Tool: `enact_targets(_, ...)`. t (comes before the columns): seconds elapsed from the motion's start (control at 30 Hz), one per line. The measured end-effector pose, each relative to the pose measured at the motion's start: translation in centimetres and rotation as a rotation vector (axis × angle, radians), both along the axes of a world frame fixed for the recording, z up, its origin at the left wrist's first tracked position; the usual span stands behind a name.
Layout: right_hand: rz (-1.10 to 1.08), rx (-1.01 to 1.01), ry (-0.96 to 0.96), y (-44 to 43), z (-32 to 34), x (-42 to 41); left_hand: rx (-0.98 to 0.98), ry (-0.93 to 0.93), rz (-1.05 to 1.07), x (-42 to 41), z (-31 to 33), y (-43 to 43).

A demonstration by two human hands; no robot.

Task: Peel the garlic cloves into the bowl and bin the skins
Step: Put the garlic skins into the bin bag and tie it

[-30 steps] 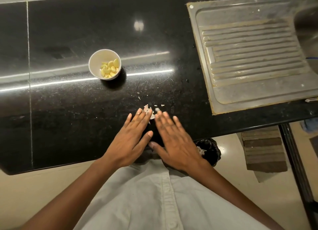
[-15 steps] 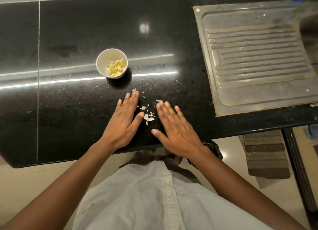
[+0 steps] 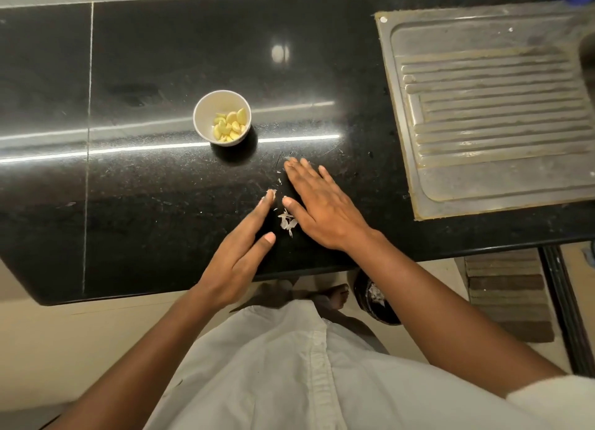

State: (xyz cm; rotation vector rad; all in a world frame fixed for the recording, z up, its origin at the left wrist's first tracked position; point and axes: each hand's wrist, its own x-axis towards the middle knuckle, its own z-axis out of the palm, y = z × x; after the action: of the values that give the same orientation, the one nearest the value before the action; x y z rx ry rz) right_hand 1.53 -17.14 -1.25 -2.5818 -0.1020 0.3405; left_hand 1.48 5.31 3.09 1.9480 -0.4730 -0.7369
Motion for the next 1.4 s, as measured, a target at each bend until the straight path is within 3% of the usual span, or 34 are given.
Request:
enact_targets(0.27, 0.289, -0.008, -0.028, 1.7, 0.6, -2.2, 0.081, -0.111, 0.093, 3.3, -1.2, 1.4)
enact_targets(0.47, 0.085, 0.149, -0.068, -0.5, 0.8, -4.1, 0.138, -0.169, -0.021, 3.9, -1.7, 0.9)
enact_targets(0.57, -0.023, 0.125, -0.112, -1.2, 0.6, -2.9, 0.176, -0.211, -0.121, 2.9, -1.7, 0.7)
enact_targets(0.67, 0.003, 0.039, -0.102, -0.7, 0.2, -2.0, 0.153, -0.212, -0.157, 2.1, -1.4, 0.5)
enact_targets(0.83, 0.181, 0.073, -0.112, 0.2, 0.0, -3.5, 0.065, -0.246, 0.023, 1.9, -0.6, 0.7)
enact_targets(0.97, 0.023, 0.135, -0.126, -0.1, 0.8, -4.1, 0.143, -0.348, 0.146, 2.2, -0.7, 0.8)
enact_targets(1.2, 0.206, -0.020, -0.136, 1.3, 1.6, -2.3, 0.214, -0.406, 0.181, 3.1, -0.8, 0.6)
enact_targets(1.4, 0.288, -0.025, -0.201, 0.1, 0.5, -4.5, 0.373, -0.443, 0.171, 4.4, -0.9, 0.4)
